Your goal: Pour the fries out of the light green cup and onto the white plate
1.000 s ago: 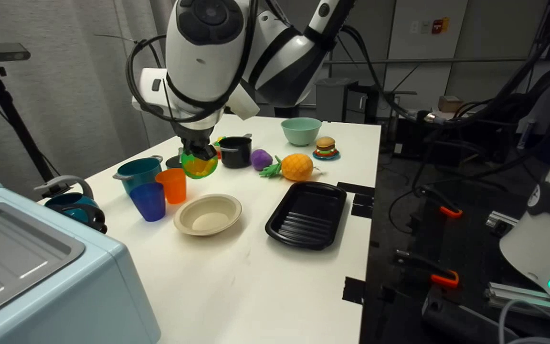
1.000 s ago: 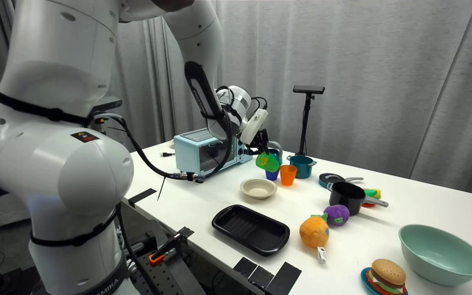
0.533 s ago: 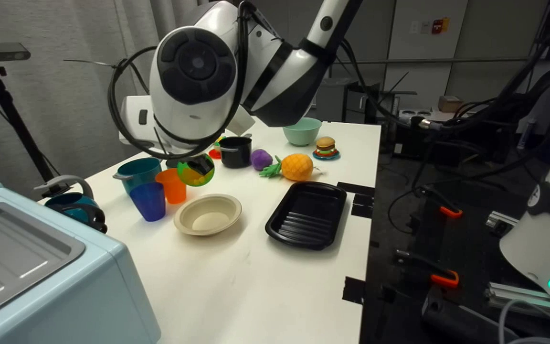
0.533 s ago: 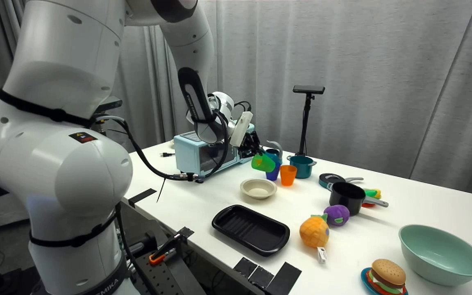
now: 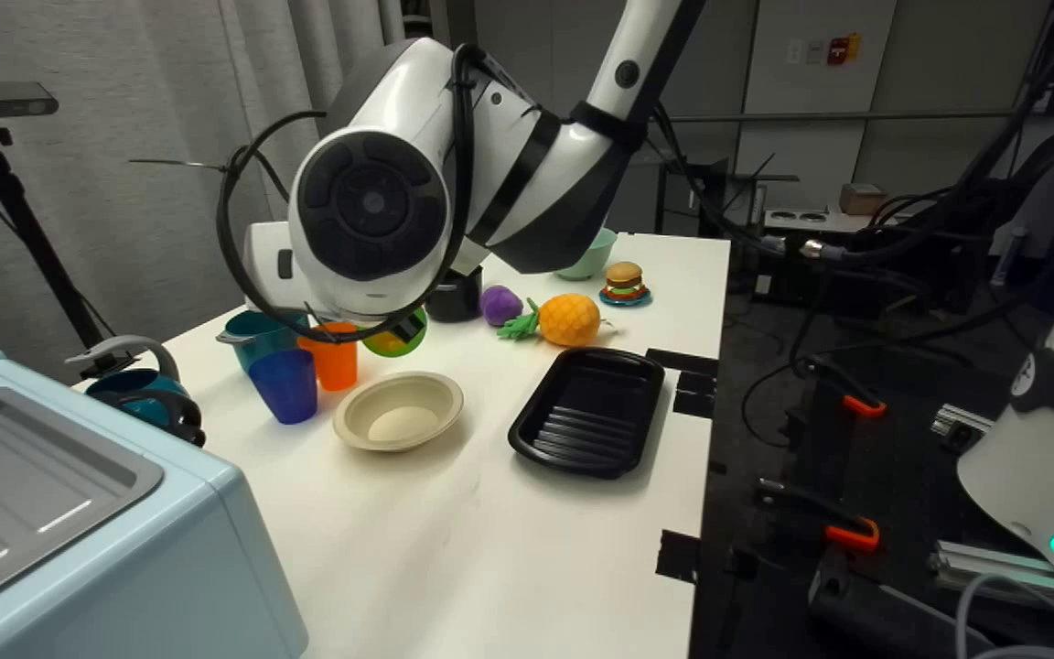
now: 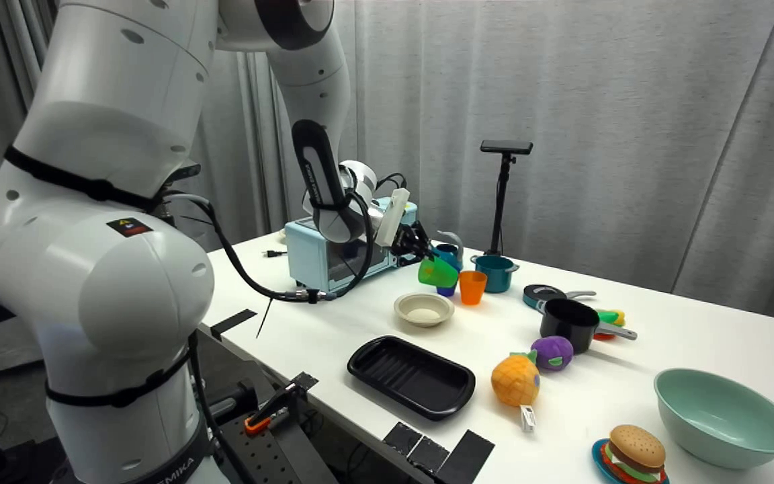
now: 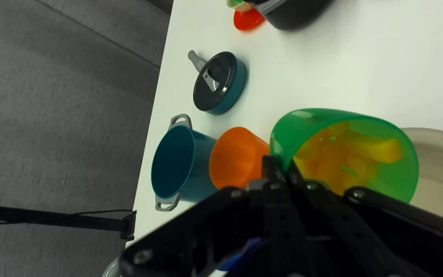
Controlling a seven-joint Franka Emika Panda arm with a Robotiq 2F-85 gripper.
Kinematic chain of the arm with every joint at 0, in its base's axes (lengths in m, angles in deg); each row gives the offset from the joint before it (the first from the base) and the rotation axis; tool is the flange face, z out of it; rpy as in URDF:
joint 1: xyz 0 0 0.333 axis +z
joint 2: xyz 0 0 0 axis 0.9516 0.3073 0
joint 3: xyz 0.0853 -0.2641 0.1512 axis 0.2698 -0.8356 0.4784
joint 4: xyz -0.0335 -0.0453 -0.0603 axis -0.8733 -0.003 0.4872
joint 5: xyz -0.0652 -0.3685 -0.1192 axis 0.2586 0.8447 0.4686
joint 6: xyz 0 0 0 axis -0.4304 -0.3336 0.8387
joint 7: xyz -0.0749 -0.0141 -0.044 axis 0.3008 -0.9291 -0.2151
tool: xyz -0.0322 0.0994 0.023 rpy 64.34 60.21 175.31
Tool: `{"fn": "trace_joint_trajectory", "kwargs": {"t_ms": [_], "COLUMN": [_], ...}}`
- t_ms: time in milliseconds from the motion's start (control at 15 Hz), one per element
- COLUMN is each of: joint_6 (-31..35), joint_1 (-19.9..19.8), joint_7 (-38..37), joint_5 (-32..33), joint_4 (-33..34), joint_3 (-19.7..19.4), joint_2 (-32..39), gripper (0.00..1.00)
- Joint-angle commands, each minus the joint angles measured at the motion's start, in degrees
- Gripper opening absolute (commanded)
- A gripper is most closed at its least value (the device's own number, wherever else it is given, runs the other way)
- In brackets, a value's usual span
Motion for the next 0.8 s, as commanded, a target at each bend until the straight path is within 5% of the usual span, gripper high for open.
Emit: {"fn": "trace_joint_trajectory", "kwargs": {"t_ms": [0, 733], "joint_6": [-3.0, -8.7], "joint_1": [-2.4, -2.1], "joint_7": [0.9, 6.3], "joint_5": [2.9, 7.1], "joint_4": [0.1, 1.9], "joint_3": [1.8, 3.2], "joint_2": [1.3, 3.6], "gripper": [0.01, 0.01]}}
